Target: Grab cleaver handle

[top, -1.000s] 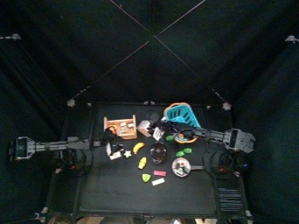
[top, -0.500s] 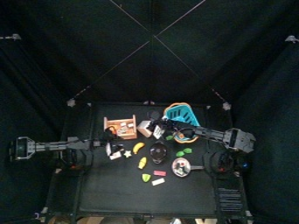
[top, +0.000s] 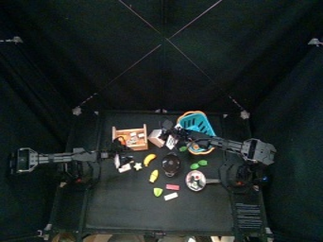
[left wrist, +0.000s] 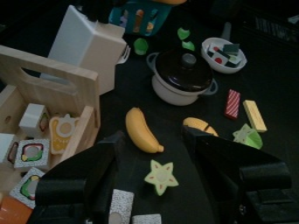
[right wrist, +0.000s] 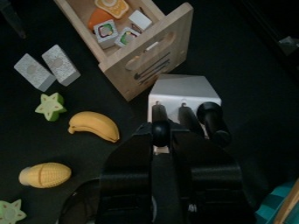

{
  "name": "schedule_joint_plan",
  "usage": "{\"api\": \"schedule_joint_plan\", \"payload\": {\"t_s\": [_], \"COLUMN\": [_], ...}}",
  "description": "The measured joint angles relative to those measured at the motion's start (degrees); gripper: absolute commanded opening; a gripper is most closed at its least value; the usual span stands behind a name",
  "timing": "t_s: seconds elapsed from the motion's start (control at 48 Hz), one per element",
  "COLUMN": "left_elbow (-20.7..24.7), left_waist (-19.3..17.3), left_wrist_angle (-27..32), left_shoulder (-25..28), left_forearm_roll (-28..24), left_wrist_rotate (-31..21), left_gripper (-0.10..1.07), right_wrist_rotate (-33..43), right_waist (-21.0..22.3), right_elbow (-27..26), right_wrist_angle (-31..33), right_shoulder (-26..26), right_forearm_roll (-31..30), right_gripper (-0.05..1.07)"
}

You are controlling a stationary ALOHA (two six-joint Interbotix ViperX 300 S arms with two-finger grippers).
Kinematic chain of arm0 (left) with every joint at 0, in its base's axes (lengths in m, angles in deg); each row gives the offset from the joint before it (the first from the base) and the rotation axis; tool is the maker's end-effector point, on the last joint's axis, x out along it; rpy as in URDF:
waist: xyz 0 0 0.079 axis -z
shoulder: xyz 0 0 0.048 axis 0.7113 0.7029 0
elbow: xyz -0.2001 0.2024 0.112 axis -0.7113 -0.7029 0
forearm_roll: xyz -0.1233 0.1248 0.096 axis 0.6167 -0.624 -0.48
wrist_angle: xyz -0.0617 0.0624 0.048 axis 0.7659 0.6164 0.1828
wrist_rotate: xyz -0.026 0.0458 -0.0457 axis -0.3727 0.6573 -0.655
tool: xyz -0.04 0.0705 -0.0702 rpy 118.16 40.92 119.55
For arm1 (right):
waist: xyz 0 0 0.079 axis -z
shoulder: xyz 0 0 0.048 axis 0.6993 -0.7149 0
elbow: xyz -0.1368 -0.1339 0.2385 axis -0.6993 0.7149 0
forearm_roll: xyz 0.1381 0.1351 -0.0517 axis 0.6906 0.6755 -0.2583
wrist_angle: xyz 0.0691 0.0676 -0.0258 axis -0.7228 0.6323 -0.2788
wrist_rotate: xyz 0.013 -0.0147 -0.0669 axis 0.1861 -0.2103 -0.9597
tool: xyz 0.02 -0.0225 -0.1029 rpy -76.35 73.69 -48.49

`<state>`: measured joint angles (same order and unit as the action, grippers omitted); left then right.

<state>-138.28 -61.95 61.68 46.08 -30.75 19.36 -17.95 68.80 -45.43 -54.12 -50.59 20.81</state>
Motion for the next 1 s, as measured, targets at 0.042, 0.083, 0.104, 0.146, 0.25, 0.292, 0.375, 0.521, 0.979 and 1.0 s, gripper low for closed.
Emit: {"api": "schedule_joint_plan", "payload": {"t_s": [0.042, 0.083, 0.104, 0.146, 0.25, 0.292, 0.375, 0.521, 0.979, 1.0], "left_elbow": [0.0, 0.0, 0.0, 0.09, 0.09, 0.09, 0.09, 0.0, 0.09, 0.09], "left_waist": [0.0, 0.0, 0.0, 0.0, 0.0, 0.0, 0.0, -0.26, -0.53, -0.53], "left_wrist_angle": [0.0, 0.0, 0.09, 0.0, 0.0, 0.09, 0.0, 0.0, 0.53, 0.79], "left_shoulder": [0.0, 0.0, 0.0, 0.0, 0.0, 0.0, 0.0, 0.0, 0.0, 0.0], "left_forearm_roll": [0.0, 0.0, 0.0, 0.0, 0.0, 0.0, 0.0, 0.0, 0.0, 0.0], "left_wrist_rotate": [0.0, 0.0, 0.0, 0.0, 0.0, 0.0, 0.0, 0.0, 0.0, -0.09], "left_gripper": [0.91, 0.91, 0.91, 0.91, 0.91, 0.91, 0.91, 0.91, 0.91, 0.91], "right_wrist_rotate": [0.0, 0.0, 0.0, 0.09, 0.0, 0.09, 0.0, 0.0, 0.09, 0.09], "right_waist": [0.0, -0.09, -0.09, -0.18, -0.35, -0.62, -0.97, -1.85, -3.52, -3.43], "right_elbow": [0.0, 0.0, 0.0, 0.09, 0.09, 0.09, 0.26, 0.7, 3.08, 3.16], "right_wrist_angle": [0.09, 0.09, 0.09, 0.09, 0.18, 0.18, 0.18, 0.18, 0.18, 0.09], "right_shoulder": [0.0, 0.0, 0.0, 0.0, 0.09, 0.18, 0.44, 1.85, 5.89, 5.98], "right_forearm_roll": [-0.26, -0.53, -0.7, -0.97, -1.67, -2.02, -2.72, -4.83, -8.09, -8.09], "right_gripper": [0.42, 0.42, 0.42, 0.42, 0.42, 0.42, 0.42, 0.42, 0.42, 0.42]}}
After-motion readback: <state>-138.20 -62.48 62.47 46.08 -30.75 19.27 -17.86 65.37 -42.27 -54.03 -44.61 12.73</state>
